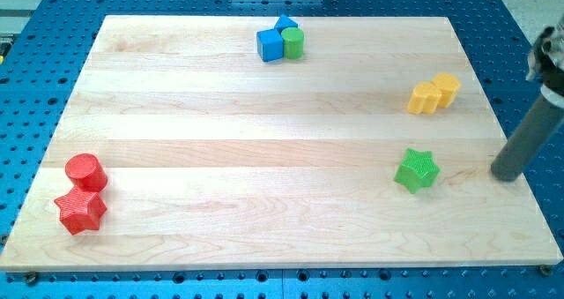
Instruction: Place the green star at the center of the board
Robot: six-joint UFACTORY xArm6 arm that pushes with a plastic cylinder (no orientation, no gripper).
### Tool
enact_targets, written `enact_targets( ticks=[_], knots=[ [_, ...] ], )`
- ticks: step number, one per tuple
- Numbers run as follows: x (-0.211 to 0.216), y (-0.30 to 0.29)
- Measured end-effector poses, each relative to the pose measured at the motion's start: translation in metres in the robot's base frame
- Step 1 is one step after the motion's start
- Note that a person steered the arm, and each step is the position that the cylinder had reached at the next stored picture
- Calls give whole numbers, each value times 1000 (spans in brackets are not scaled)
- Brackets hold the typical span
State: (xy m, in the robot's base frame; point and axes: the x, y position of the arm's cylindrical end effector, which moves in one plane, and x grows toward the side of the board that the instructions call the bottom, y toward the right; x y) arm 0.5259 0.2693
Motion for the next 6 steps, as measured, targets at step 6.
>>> enact_targets(
  ticks=[6],
  knots=[
    [-107,-304]
  ],
)
